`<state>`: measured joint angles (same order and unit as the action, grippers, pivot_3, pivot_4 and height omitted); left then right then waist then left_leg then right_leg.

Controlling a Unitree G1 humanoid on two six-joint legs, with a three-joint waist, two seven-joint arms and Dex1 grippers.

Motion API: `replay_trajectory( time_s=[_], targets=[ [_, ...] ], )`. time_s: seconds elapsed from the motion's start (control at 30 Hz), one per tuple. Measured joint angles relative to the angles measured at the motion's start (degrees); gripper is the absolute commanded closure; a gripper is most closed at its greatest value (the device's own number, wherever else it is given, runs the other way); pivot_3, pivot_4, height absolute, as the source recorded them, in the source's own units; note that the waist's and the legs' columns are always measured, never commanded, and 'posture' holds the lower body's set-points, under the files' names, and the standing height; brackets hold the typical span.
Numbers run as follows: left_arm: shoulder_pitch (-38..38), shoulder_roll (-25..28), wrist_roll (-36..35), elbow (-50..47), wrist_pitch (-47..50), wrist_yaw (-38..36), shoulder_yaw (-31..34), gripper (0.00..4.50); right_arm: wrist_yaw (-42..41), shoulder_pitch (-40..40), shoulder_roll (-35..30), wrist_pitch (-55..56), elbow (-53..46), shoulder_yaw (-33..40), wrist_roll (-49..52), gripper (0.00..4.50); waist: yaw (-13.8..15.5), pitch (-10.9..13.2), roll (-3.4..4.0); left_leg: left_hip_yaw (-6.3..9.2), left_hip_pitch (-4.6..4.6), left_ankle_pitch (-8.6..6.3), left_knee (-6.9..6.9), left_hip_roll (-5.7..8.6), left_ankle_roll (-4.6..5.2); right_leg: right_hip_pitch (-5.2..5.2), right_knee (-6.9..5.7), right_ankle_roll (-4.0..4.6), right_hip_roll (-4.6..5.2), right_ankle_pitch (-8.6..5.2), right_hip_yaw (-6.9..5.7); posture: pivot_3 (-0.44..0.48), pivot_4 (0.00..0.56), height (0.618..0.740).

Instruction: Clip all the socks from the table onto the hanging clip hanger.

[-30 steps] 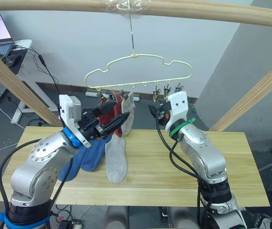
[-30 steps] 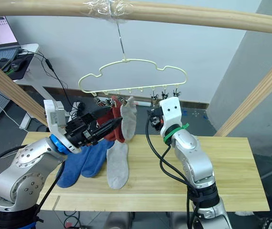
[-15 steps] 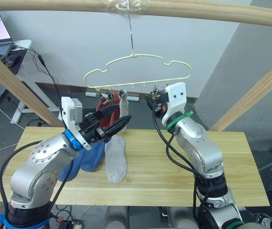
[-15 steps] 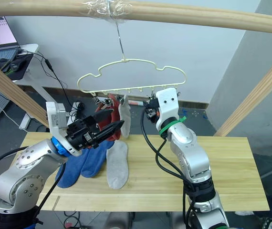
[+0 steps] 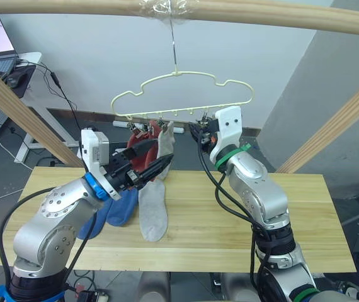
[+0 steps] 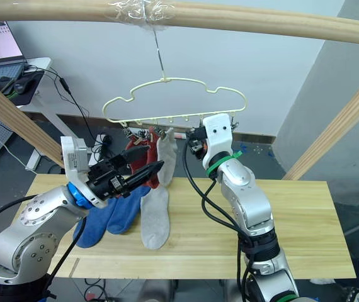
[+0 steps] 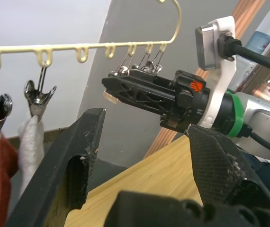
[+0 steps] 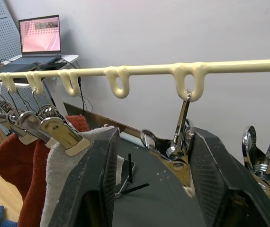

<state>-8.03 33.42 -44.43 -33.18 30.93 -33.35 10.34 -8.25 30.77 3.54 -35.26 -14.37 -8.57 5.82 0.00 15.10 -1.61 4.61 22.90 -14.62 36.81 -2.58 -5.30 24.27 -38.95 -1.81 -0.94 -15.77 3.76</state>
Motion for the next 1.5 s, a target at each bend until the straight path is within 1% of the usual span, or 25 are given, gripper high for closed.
replay_trajectory(
  time_s=[0.13, 0.37, 0.47, 0.53, 0.57, 0.67, 0.83, 0.9, 1.0, 1.07, 1.1, 1.13, 1.2, 1.23, 1.33, 1.5],
  targets=[
    [-0.6, -1.6, -1.9, -0.8, 0.0, 0.3, 0.0, 1.34, 0.2, 0.0, 0.1, 0.0, 0.1, 0.5, 0.0, 2.31, 0.0, 0.0, 0.0, 0.0, 0.0, 0.0, 0.0, 0.0, 0.0, 0.0, 0.0, 0.0, 0.0, 0.0, -0.01, 0.148, 0.249, 0.74],
    [-1.2, -1.6, -1.8, -1.0, -0.1, 0.1, 0.0, 1.34, 0.5, 0.0, 0.2, 0.1, 0.1, 0.6, 0.0, 2.31, 0.0, 0.0, 0.0, 0.0, 0.0, 0.0, 0.0, 0.0, 0.0, 0.0, 0.0, 0.0, 0.0, 0.0, 0.0, 0.146, 0.247, 0.74],
    [-1.1, -1.5, -1.2, -1.0, -0.2, 0.0, -0.4, 1.34, 0.8, 0.0, 0.6, 0.6, 0.1, 0.7, 0.0, 2.91, 0.0, 0.0, 0.0, 0.0, 0.0, 0.0, -0.01, 0.0, 0.0, 0.0, 0.0, 0.0, 0.0, 0.0, 0.0, 0.146, 0.247, 0.74],
    [-1.0, -1.4, -0.6, -1.0, -0.3, 0.0, -0.9, 1.34, 0.8, 0.0, 0.9, 0.8, 0.1, 0.9, 0.1, 3.63, 0.0, 0.0, 0.0, 0.0, 0.0, 0.0, -0.01, 0.0, 0.0, 0.0, 0.0, 0.0, 0.0, 0.0, -0.01, 0.146, 0.248, 0.74],
    [-1.0, -1.4, -0.6, -1.0, -0.3, 0.0, -1.1, 1.34, 0.8, 0.0, 1.1, 0.9, 0.1, 1.0, 0.1, 3.87, 0.0, 0.0, 0.0, 0.0, 0.0, 0.0, -0.01, 0.0, 0.0, 0.0, 0.0, 0.0, 0.0, 0.0, 0.0, 0.146, 0.248, 0.74],
    [-1.0, -1.4, -0.5, -1.0, -0.3, 0.0, -1.1, 1.34, 0.8, 0.1, 1.4, 1.0, 0.1, 1.6, 0.6, 4.46, 0.0, 0.0, 0.0, 0.0, 0.0, 0.0, 0.0, 0.0, 0.0, 0.0, 0.0, 0.0, 0.0, 0.0, -0.01, 0.147, 0.253, 0.74],
    [-0.7, -1.4, 0.0, -1.1, -0.3, 0.2, -1.2, 1.34, 0.7, 0.2, 1.4, 1.0, 0.1, 2.6, 1.9, 4.48, 0.0, 0.0, 0.01, 0.0, -0.01, 0.0, -0.01, 0.0, 0.0, 0.0, 0.0, 0.0, 0.0, 0.0, 0.0, 0.146, 0.255, 0.74],
    [0.5, -1.4, 1.3, -1.1, -0.2, 1.1, -1.8, 1.34, 0.2, 0.5, 0.9, 0.8, 0.4, 2.8, 2.2, 4.48, 0.0, 0.0, 0.01, -0.01, -0.01, 0.0, -0.01, 0.0, 0.0, 0.0, 0.01, 0.0, 0.0, 0.0, 0.01, 0.142, 0.256, 0.74],
    [3.7, -2.7, 5.9, 0.4, 1.3, 6.2, -3.9, 1.34, -2.5, 1.8, -1.9, -0.5, 1.2, 2.9, 3.3, 4.48, 0.0, 0.0, 0.07, -0.02, -0.03, 0.0, 0.0, 0.01, 0.0, -0.01, 0.0, -0.01, 0.0, 0.0, 0.04, 0.125, 0.26, 0.74],
    [5.3, -4.2, 10.0, 3.9, 1.2, 8.9, -5.9, 1.34, -4.3, 2.1, -3.7, -1.0, 1.5, 3.0, 4.4, 4.48, 0.0, 0.1, 0.1, 0.0, -0.04, 0.0, -0.01, 0.01, 0.0, -0.02, -0.01, -0.01, 0.0, -0.01, 0.01, 0.125, 0.26, 0.74],
    [5.9, -4.9, 12.1, 6.3, 1.1, 9.9, -6.8, 0.97, -4.9, 2.4, -4.3, -1.2, 1.6, 3.1, 4.6, 4.5, 0.0, 0.1, 0.13, -0.01, -0.04, 0.0, -0.01, 0.01, 0.01, -0.01, -0.01, -0.01, -0.01, -0.01, 0.01, 0.114, 0.263, 0.74],
    [6.3, -5.5, 13.9, 8.6, 1.1, 10.7, -7.7, 0.76, -5.5, 2.5, -4.8, -1.3, 1.6, 3.1, 4.7, 4.5, 0.0, 0.1, 0.13, -0.01, -0.04, 0.0, 0.0, 0.01, 0.01, -0.01, 0.0, -0.01, -0.01, -0.01, 0.01, 0.114, 0.263, 0.74],
    [5.9, -6.3, 18.3, 13.0, -0.1, 11.5, -10.4, 0.16, -6.0, 2.7, -5.6, -1.6, 1.8, 3.3, 5.1, 4.5, 0.1, 0.1, 0.15, -0.01, -0.03, 0.0, 0.02, 0.04, 0.01, -0.02, 0.0, -0.02, -0.01, -0.01, 0.02, 0.106, 0.267, 0.74],
    [5.4, -6.4, 20.5, 14.8, -1.1, 11.6, -12.0, 0.03, -6.2, 2.8, -5.7, -1.7, 1.8, 3.4, 5.1, 4.5, 0.1, 0.1, 0.17, -0.02, -0.03, 0.0, 0.01, 0.06, 0.01, -0.02, 0.01, -0.02, 0.0, -0.01, 0.03, 0.103, 0.269, 0.74],
    [2.8, -8.4, 27.8, 22.2, -5.3, 12.5, -16.7, 0.03, -6.4, 3.0, -5.8, -2.2, 1.8, 3.6, 5.4, 4.5, 0.0, 0.1, 0.24, -0.04, -0.03, 0.0, 0.01, 0.06, 0.01, -0.02, 0.03, -0.02, 0.0, -0.01, 0.05, 0.1, 0.273, 0.74],
    [0.6, -10.7, 35.4, 30.8, -8.9, 14.4, -19.8, 0.03, -6.1, 2.6, -5.7, -3.2, 0.8, 3.5, 6.0, 4.5, -0.2, 0.2, 0.27, -0.02, -0.03, 0.0, -0.06, 0.02, 0.01, -0.01, 0.01, -0.01, 0.0, 0.0, 0.01, 0.075, 0.279, 0.74]
  ],
)
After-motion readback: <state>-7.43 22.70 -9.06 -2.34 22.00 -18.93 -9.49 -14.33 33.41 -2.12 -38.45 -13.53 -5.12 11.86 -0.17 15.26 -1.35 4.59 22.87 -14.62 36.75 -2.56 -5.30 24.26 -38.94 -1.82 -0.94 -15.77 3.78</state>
